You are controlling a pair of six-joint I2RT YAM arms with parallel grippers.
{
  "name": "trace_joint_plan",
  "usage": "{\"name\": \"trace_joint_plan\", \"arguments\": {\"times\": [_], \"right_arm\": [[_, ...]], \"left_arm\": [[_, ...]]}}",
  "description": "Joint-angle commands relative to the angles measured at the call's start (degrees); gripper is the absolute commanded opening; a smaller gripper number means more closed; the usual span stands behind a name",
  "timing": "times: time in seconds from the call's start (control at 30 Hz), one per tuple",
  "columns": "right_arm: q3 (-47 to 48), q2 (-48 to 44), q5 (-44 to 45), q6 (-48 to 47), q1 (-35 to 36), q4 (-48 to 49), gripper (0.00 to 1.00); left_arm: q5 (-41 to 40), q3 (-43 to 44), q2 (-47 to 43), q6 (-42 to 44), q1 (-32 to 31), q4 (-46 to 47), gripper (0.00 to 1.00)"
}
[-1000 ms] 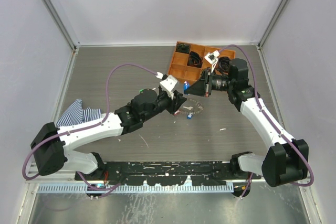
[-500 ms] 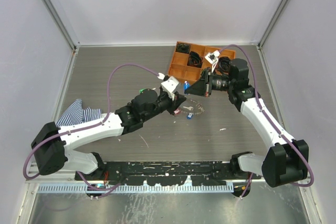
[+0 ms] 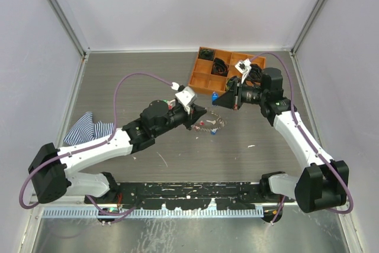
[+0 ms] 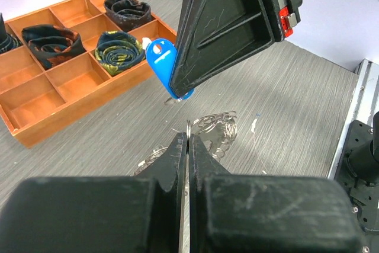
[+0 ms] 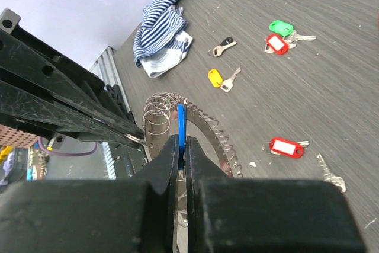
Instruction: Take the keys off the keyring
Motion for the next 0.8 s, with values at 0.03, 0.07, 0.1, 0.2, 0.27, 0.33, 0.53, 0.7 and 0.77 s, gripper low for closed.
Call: {"name": "trace_joint_plan", "arguments": {"times": [0.03,0.07,0.1,0.2,0.27,0.33,0.53,0.7,0.77], "right_arm": [[-1.17,-1.32,-0.43,0.2,0.21,6.48,0.01],[-1.54,-1.16,-0.74,1.13,0.26,7.62,0.01],[-1.88,-1.07,-0.84,1.79,0.25,8.34,0.01],[-1.95,-1.32,0.6,0.55,0.23,7.37,0.01],[-2.1,-1.93,1.36,-0.94,-0.23,6.59,0.01],[-2.67,-2.53,1.15,-1.93,-1.5,6.5,0.01],[-7.34,-3.89,4.87,-15.57,-3.84,3.68,0.01],[-12.04,-2.23,8.27,-25.03,-3.85,3.78,0.02],[-11.55,-0.31,8.59,-27.29,-3.8,2.36,0.03]], "left_arm": [[2.71,0.3,-1.06,-0.11,0.51,5.63,0.0],[2.85,0.2,-0.79,-0.27,0.6,6.15,0.0],[2.85,0.11,-0.53,-0.4,0.7,6.44,0.0],[2.61,-0.15,-0.27,-0.86,1.17,6.43,0.0],[2.4,-0.65,-0.39,-1.82,1.76,5.9,0.0],[2.42,-1.38,-0.79,-3.53,2.76,5.53,0.0],[4.12,-2.88,-2.07,-11.91,6.49,2.13,0.0],[9.37,-0.38,-2.2,-23.17,12.03,-6.6,0.0],[10.5,0.79,-2.2,-25.95,14.03,-10.8,0.0]]}}
